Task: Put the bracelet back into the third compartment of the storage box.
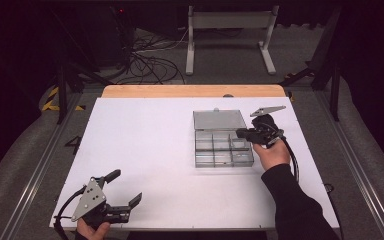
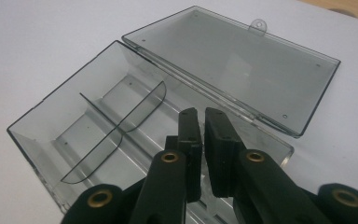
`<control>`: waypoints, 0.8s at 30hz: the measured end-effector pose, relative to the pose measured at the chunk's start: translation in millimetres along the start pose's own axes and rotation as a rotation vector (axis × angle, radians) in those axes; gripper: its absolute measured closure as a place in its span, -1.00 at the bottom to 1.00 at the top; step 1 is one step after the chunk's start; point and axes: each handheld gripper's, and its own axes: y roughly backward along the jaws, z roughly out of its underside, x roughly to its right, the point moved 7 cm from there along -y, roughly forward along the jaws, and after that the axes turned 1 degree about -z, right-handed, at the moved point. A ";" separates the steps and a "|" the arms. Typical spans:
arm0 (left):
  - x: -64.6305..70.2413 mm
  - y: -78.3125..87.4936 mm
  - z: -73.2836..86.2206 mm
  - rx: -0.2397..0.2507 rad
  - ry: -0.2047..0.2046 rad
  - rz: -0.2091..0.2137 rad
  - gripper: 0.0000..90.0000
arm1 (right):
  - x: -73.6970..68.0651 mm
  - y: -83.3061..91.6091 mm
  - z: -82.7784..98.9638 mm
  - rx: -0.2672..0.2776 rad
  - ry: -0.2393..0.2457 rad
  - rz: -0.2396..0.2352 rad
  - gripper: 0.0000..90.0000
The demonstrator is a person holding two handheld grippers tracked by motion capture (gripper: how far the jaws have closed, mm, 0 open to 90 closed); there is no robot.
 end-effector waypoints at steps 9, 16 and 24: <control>-0.3 0.0 0.2 -0.001 -0.001 0.002 -0.84 | 7.0 5.3 -4.6 0.051 0.031 0.090 0.22; -0.3 -0.1 0.0 0.000 -0.002 0.001 -0.84 | 4.1 10.1 -6.3 0.070 0.041 0.081 -0.22; -0.3 -0.1 -0.1 -0.002 -0.005 0.000 -0.84 | -10.2 24.8 -15.6 0.146 0.067 0.070 -0.74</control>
